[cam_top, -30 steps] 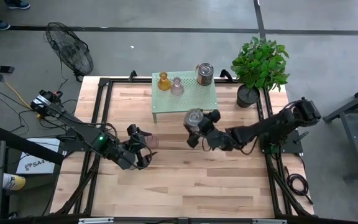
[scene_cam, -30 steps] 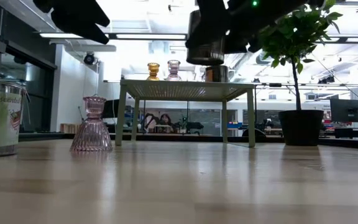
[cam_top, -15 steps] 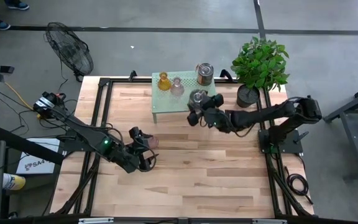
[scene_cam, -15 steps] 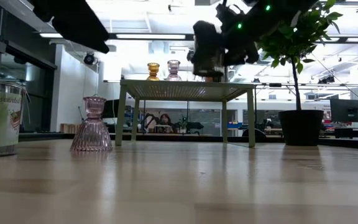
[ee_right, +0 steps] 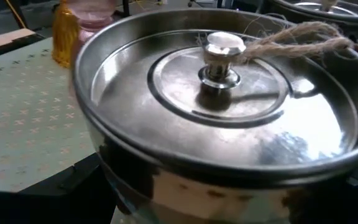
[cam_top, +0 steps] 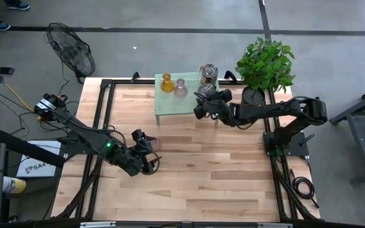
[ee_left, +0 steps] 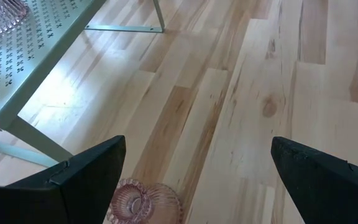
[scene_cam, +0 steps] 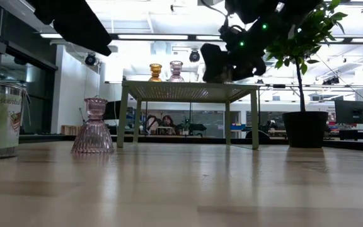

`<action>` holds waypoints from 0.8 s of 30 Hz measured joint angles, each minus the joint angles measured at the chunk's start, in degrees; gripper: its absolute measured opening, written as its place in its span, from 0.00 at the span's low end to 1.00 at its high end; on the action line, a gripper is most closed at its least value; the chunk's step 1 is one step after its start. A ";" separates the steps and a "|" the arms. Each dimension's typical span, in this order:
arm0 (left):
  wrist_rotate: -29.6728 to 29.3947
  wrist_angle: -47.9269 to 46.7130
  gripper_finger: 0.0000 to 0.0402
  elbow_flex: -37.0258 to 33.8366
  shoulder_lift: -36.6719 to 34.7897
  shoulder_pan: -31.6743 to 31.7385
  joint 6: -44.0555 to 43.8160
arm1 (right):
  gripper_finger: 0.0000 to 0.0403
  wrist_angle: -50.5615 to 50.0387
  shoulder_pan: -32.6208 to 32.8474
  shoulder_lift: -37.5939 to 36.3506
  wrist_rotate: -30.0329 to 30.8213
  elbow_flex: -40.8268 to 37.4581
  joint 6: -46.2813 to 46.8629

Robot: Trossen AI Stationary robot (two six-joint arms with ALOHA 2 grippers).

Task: Pick & Place candle stick holders
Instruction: Put the right silver candle on the shelf

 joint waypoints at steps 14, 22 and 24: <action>-0.12 0.02 0.99 0.00 0.00 0.00 -0.01 | 0.88 -2.00 -4.29 -0.11 -2.36 0.11 0.55; 0.03 0.02 0.99 0.00 0.00 0.00 -0.02 | 0.88 -2.55 -5.77 -0.11 -4.06 0.11 -0.10; 0.04 0.04 0.99 0.00 0.00 -0.01 -0.03 | 0.88 -2.54 -5.78 -0.11 -4.85 0.11 0.13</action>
